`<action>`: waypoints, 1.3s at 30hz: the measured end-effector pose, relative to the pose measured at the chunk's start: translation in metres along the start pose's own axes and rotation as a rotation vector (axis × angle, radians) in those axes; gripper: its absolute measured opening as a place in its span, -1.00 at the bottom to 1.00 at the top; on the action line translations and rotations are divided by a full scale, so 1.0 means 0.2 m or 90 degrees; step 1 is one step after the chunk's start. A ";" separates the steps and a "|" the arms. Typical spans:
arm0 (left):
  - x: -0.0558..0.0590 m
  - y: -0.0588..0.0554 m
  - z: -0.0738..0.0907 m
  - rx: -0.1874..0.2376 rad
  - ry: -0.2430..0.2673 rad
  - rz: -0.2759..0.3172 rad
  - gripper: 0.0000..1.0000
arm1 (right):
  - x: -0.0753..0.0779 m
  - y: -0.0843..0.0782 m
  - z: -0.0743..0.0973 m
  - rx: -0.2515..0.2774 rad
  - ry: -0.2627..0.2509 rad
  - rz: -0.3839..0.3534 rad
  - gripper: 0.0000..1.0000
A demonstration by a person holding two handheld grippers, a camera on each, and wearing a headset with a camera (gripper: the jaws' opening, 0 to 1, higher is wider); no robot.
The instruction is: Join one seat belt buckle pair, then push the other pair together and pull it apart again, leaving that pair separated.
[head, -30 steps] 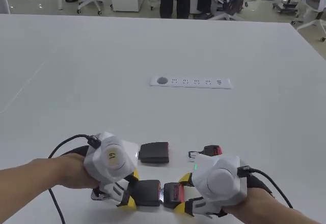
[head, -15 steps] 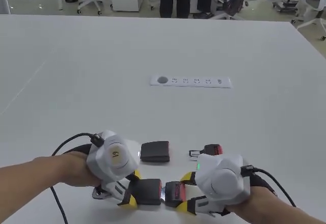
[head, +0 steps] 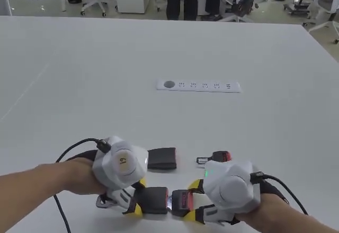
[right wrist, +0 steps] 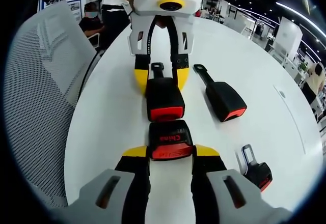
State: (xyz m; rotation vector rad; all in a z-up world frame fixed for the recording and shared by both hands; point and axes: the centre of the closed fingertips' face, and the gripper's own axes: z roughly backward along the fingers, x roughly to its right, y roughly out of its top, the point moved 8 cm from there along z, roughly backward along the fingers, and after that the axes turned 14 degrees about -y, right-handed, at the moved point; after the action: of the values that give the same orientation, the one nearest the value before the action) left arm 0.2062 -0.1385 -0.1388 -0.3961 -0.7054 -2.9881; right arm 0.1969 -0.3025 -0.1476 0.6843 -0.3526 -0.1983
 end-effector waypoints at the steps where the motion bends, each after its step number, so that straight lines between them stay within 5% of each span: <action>1: 0.00 0.00 0.00 0.002 0.000 -0.001 -0.39 | 0.00 0.00 0.00 0.001 0.000 0.000 -0.44; 8: 0.01 -0.02 0.01 0.023 -0.002 -0.019 -0.38 | 0.00 -0.02 0.02 0.026 0.005 0.005 -0.44; 25: 0.01 0.00 0.00 0.012 -0.001 -0.017 -0.32 | 0.00 -0.01 0.03 0.016 -0.005 0.006 -0.37; 39: 0.02 0.02 0.07 0.055 0.017 0.009 -0.16 | 0.05 -0.01 0.11 0.018 -0.024 -0.025 -0.24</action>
State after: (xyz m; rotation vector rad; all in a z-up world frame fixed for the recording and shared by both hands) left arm 0.2057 -0.1353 -0.1248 -0.3535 -0.8207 -2.9312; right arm 0.1969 -0.3201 -0.1315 0.7164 -0.3784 -0.2440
